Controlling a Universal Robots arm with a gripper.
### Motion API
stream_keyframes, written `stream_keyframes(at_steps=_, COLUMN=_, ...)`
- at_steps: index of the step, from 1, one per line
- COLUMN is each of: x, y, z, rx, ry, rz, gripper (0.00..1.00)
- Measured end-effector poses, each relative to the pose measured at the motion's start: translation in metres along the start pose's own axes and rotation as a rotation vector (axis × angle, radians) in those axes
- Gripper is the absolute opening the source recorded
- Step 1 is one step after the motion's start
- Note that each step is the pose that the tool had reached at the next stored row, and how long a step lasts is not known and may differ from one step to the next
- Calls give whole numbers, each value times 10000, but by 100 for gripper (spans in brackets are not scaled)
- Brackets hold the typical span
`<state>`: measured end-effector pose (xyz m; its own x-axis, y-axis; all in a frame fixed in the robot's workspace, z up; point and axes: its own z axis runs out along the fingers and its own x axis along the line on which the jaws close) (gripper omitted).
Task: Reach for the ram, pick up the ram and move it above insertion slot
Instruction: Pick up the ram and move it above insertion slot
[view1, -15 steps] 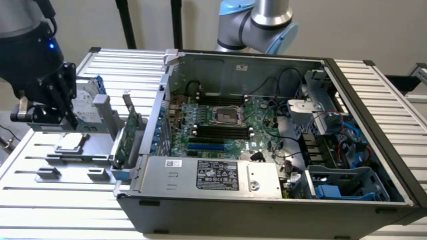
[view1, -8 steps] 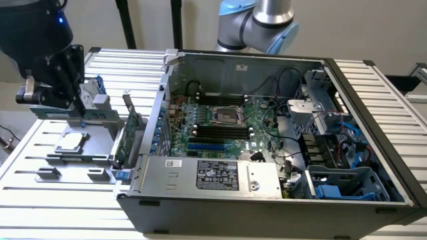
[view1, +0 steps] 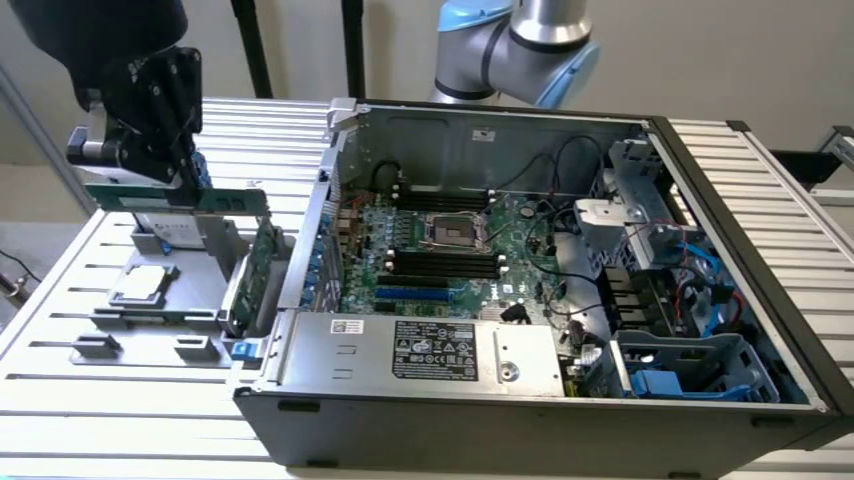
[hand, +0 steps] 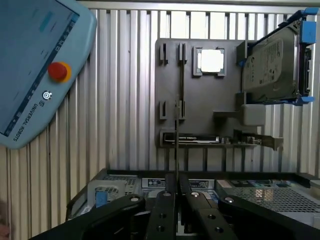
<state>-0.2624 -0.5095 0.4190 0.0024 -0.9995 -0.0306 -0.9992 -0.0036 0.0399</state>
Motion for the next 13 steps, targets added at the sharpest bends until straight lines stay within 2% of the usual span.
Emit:
stream_keyframes(at_steps=2, x=-1, y=-89, z=-39, rx=-11, ry=-21, rz=-2, gripper=13)
stream_keyframes(at_steps=5, x=-1, y=-226, z=-62, rx=-15, ry=-106, rz=-5, gripper=13)
stream_keyframes(at_steps=8, x=0, y=-360, z=-67, rx=-13, ry=-167, rz=-8, gripper=13)
stream_keyframes(at_steps=13, x=-1, y=-587, z=-76, rx=-13, ry=-197, rz=-9, gripper=13)
